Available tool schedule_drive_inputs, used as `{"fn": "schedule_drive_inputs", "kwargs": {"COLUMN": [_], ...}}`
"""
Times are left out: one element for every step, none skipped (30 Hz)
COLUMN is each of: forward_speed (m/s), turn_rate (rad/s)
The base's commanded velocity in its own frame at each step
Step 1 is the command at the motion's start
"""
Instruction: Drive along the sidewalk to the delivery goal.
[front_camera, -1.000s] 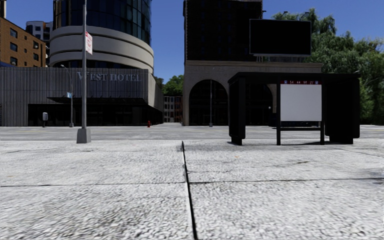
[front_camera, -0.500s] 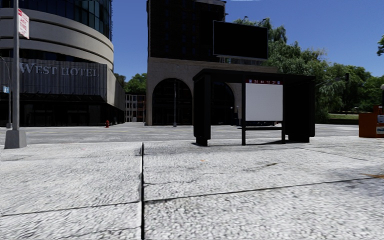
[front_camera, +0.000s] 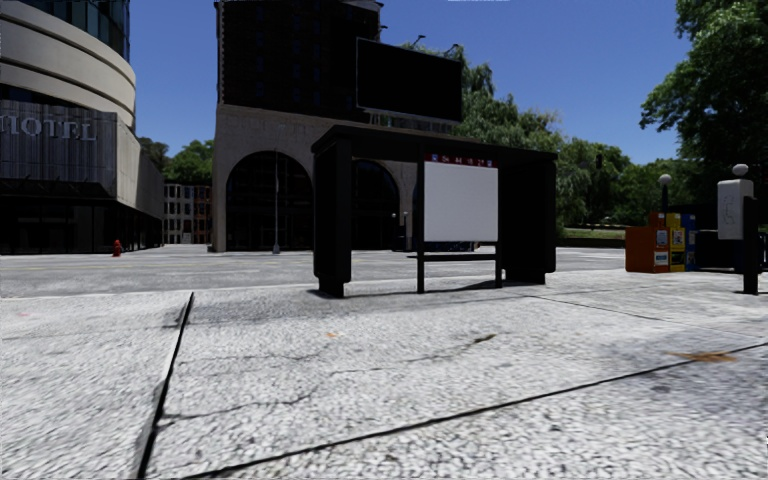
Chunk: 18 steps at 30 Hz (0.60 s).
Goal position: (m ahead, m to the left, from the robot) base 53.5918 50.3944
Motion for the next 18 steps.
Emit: {"fn": "schedule_drive_inputs", "kwargs": {"forward_speed": [1.08,1.16,1.16,1.16,1.16,1.15,1.15,1.15,1.15,1.15,1.15,1.15,1.15,1.14,1.14,1.14,1.14,1.14], "turn_rate": [-0.49,-0.49,-0.49,-0.49,-0.49,-0.49,-0.49,-0.49,-0.49,-0.49,-0.49,-0.49,-0.49,-0.49,-0.49,-0.49,-0.49,-0.49]}}
